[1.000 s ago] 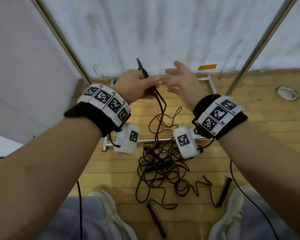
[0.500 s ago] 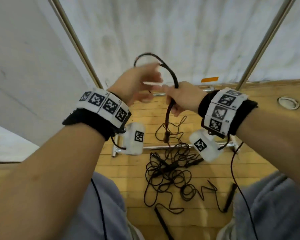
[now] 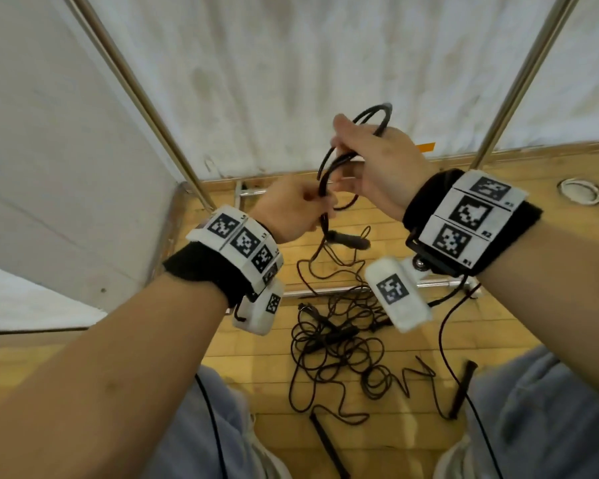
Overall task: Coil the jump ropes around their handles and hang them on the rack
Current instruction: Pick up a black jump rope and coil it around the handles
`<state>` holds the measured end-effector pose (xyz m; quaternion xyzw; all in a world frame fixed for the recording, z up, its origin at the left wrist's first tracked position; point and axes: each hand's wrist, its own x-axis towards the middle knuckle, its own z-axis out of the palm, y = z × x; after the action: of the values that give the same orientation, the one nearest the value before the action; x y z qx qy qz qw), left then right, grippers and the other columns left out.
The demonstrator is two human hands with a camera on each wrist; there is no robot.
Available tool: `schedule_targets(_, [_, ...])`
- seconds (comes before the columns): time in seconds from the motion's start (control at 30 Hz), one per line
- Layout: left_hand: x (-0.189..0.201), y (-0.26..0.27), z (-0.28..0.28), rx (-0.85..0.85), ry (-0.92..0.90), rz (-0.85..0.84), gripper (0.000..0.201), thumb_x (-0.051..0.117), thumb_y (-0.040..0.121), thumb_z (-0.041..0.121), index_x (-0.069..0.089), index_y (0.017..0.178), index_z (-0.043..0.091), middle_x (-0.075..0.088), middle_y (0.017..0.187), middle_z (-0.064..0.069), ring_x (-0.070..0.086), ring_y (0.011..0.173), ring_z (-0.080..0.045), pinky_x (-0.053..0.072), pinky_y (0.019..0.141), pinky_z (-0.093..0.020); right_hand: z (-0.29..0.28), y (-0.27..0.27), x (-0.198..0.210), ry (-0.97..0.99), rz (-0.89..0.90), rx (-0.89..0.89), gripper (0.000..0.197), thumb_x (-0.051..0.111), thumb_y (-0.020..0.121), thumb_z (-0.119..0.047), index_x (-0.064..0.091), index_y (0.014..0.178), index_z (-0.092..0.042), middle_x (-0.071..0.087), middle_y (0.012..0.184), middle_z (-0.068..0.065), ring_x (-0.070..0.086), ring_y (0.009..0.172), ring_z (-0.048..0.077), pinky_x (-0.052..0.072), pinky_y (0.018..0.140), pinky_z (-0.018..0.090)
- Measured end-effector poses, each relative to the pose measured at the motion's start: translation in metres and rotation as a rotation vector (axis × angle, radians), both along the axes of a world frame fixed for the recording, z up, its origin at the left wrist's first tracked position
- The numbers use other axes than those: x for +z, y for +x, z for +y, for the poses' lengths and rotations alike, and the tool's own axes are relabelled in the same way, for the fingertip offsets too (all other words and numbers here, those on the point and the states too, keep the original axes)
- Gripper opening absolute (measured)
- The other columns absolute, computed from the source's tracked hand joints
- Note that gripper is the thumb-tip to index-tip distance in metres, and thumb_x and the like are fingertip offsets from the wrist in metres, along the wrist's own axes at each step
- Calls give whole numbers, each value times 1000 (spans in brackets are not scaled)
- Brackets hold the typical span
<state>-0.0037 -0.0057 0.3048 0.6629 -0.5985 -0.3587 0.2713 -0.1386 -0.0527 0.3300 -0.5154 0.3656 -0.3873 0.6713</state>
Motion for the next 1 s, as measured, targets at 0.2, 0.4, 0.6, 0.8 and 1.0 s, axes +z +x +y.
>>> schedule_targets(0.2, [16, 3, -5, 232, -222, 178, 31, 71, 85, 20, 59, 59, 10, 66, 57, -2, 70, 59, -17, 59, 58, -29, 2, -4, -13, -273, 485, 196, 36, 65, 78, -13, 59, 114, -13, 64, 106, 5, 59, 100, 18, 48, 85, 31])
schedule_targets(0.4, [31, -5, -3, 376, -336, 417, 29, 73, 84, 19, 59, 60, 13, 65, 55, 2, 67, 54, -15, 56, 55, -25, 24, -2, -32, -498, 741, 205, 35, 52, 92, -43, 51, 71, -15, 48, 63, -3, 44, 55, 13, 36, 56, 27])
schedule_targets(0.6, [42, -4, -1, 375, -324, 511, 22, 67, 89, 19, 60, 72, 9, 67, 68, -3, 70, 60, -16, 53, 56, -21, 21, -11, -15, -502, 767, 317, 34, 50, 92, -46, 63, 81, -16, 67, 77, -3, 55, 54, 1, 40, 58, 25])
schedule_targets(0.8, [47, 2, 3, 297, -89, 569, 21, 56, 95, 28, 64, 93, 9, 69, 81, -2, 70, 77, -16, 55, 70, -29, 16, -19, 0, -199, 377, 255, 24, 59, 91, -28, 61, 86, -5, 68, 85, 15, 61, 56, 15, 54, 58, 27])
schedule_targets(1.0, [33, -13, 13, -65, 35, 121, 25, 66, 81, 10, 62, 105, 16, 71, 97, -7, 68, 92, -20, 52, 89, -35, 9, -16, 11, -135, 236, -56, 31, 65, 87, -33, 63, 82, -3, 64, 75, 14, 60, 53, 19, 50, 54, 27])
